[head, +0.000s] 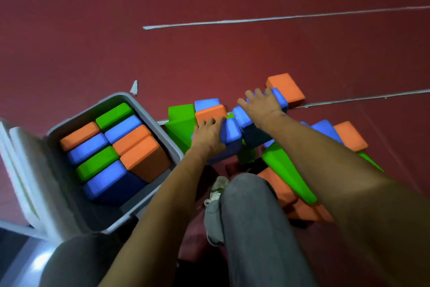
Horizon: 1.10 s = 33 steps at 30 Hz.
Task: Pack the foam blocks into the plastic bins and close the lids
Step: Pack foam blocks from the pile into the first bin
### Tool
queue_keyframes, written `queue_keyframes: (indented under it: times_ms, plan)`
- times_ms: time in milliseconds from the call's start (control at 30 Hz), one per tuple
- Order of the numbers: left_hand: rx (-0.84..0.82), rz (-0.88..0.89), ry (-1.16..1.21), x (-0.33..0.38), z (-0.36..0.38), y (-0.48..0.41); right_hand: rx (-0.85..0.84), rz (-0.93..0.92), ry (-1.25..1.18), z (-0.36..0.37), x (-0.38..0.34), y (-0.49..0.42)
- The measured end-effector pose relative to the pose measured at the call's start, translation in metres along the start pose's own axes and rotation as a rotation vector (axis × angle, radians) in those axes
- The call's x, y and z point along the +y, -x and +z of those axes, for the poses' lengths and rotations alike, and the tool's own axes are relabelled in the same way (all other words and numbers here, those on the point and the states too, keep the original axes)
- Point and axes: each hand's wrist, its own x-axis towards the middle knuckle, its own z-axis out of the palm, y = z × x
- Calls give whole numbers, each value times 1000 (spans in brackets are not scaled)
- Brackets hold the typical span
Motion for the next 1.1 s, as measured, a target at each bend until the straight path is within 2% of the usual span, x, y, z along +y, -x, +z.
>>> queue_keyframes:
  times_ms: [200, 367, 567, 800, 1100]
  plan:
    - [90, 8, -2, -12, -71, 24, 64, -5, 25, -48, 4, 26]
    - [86, -38, -24, -37, -124, 59, 129, 35, -67, -87, -25, 40]
    - [132, -105, -83, -90, -159, 114, 251, -50, -114, -129, -80, 41]
    - [91, -240, -113, -154, -158, 170, 276, -182, -177, -158, -158, 38]
    - [-28, -361, -84, -216, -117, 206, 288, -361, -146, -146, -236, 18]
